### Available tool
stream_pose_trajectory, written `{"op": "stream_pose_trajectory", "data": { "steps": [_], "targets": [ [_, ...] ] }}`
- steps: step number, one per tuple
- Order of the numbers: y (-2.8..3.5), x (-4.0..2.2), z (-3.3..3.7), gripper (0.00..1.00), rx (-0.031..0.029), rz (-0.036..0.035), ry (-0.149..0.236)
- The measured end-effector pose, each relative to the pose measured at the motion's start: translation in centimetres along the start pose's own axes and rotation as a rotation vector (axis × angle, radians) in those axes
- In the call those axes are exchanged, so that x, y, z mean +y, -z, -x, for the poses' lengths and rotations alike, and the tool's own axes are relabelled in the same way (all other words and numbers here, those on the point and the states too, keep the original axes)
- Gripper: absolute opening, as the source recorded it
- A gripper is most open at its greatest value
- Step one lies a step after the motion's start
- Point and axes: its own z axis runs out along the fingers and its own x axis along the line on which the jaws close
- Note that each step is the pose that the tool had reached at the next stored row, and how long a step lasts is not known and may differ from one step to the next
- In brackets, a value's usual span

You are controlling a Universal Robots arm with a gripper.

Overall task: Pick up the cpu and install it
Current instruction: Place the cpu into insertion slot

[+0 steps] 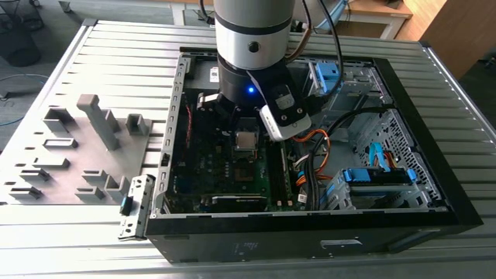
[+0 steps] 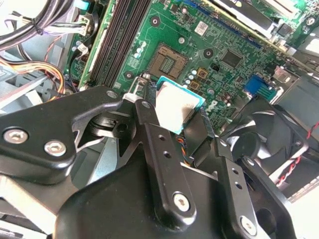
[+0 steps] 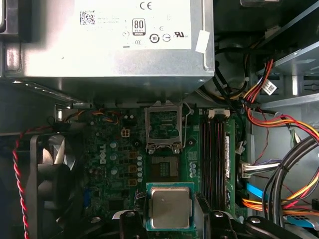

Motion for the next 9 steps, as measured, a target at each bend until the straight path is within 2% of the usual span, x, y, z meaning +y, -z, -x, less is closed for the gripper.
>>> {"op": "stream_pose_trajectory", "data": {
  "steps": [6, 9],
  "targets": [
    [-0.03, 0.00, 0.00, 0.47, -0.0001, 0.0002, 0.000],
    [-0.35, -0.01, -0.02, 0.47, -0.0001, 0.0003, 0.000]
  ]
}}
